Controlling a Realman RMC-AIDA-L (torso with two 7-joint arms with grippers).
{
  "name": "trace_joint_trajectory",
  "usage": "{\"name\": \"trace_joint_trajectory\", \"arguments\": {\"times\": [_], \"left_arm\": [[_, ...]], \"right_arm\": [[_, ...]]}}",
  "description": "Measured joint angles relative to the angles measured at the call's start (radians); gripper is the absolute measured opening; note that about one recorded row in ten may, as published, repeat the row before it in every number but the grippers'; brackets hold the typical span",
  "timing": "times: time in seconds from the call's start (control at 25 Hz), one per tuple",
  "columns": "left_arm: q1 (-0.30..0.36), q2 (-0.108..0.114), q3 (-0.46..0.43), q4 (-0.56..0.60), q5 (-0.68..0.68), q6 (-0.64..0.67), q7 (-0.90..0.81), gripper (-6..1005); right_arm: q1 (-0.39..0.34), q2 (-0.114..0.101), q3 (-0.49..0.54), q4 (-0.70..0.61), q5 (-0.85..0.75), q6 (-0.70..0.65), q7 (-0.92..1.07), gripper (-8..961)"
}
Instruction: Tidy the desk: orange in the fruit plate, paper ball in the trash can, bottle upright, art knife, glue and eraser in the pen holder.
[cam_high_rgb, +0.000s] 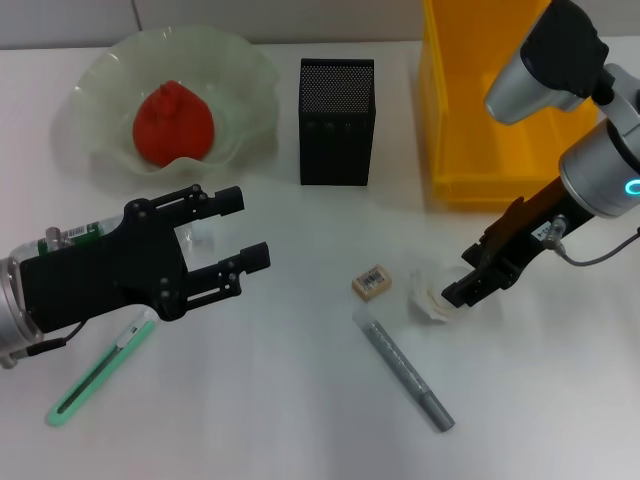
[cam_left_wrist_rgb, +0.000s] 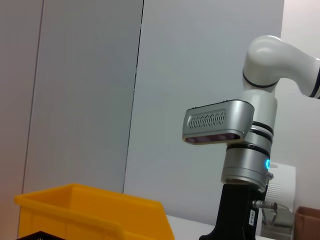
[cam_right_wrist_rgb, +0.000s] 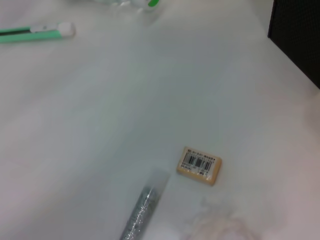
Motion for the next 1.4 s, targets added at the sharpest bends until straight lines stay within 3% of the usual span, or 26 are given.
{"name": "trace_joint_trajectory", "arguments": {"times": [1.08, 1.24, 1.4], "left_arm": [[-0.017, 0.000, 0.001, 0.000, 0.000, -0.021, 0.000, 683], [-0.018, 0.000, 0.001, 0.000, 0.000, -0.021, 0.000, 684], [-0.019, 0.000, -0.002, 0.000, 0.000, -0.021, 0.000, 684]], "right_arm": [[0.024, 0.001, -0.052, 0.108, 0.002, 0.094, -0.010, 524], [0.010, 0.002, -0.046, 0.080, 0.009, 0.090, -0.011, 511], [-0.049, 0.002, -0.043, -0.019, 0.062, 0.083, -0.011, 495]]}}
